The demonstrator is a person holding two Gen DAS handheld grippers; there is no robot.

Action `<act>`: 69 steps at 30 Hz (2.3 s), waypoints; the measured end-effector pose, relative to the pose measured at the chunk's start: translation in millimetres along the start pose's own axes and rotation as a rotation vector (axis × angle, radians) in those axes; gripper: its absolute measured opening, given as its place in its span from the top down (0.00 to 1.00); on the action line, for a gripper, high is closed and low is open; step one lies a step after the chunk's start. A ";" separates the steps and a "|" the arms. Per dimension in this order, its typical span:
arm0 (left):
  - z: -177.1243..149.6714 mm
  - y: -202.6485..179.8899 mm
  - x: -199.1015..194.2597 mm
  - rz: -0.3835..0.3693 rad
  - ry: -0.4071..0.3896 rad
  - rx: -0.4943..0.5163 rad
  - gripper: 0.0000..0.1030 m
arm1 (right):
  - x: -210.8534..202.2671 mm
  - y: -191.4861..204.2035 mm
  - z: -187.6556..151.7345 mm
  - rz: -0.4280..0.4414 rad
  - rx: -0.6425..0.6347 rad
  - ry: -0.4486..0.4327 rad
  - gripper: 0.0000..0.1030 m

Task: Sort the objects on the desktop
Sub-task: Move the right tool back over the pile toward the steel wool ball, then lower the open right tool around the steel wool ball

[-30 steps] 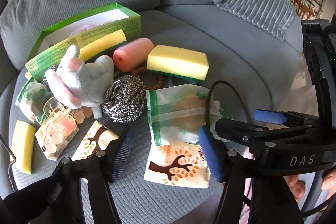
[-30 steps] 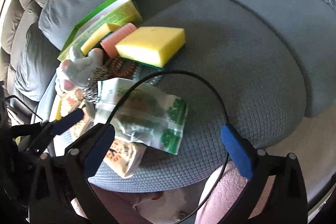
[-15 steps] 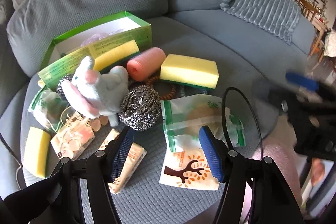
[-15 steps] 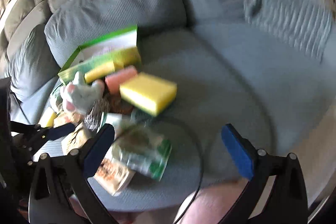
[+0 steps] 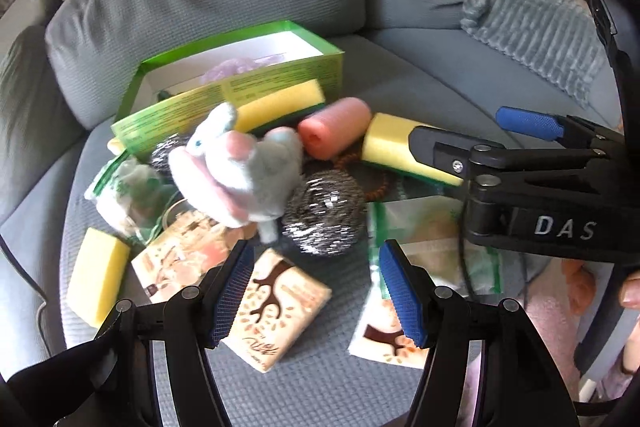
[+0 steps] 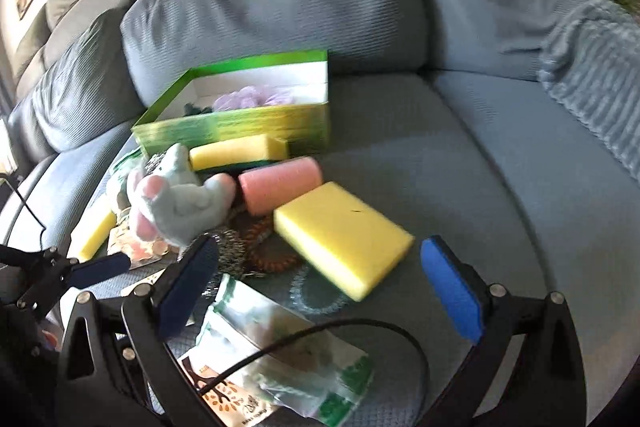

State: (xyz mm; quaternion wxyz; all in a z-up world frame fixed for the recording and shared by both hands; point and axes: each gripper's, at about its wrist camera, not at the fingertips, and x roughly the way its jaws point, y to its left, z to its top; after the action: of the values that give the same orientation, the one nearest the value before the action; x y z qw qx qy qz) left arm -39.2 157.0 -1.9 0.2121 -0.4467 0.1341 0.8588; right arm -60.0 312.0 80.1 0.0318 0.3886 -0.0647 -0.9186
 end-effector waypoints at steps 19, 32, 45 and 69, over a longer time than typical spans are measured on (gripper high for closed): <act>-6.1 36.0 15.9 0.033 0.015 -0.068 0.36 | 62.9 35.4 8.2 0.261 0.050 0.230 0.04; -18.6 55.7 14.9 0.059 -0.002 -0.087 0.36 | 73.9 55.2 0.2 0.261 -0.013 0.282 0.28; -21.7 54.4 14.8 -0.084 -0.047 -0.078 0.36 | 79.4 61.6 -10.4 0.289 -0.031 0.277 0.44; -0.9 26.4 41.6 -0.225 -0.042 -0.017 0.44 | 85.1 52.8 -6.9 0.359 0.025 0.339 0.52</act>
State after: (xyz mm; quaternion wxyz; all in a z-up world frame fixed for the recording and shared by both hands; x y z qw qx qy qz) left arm -72.6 143.7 -35.7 0.3063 -0.4425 0.0714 0.8398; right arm -113.9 249.8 22.6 0.2000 0.5197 -0.1377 -0.8191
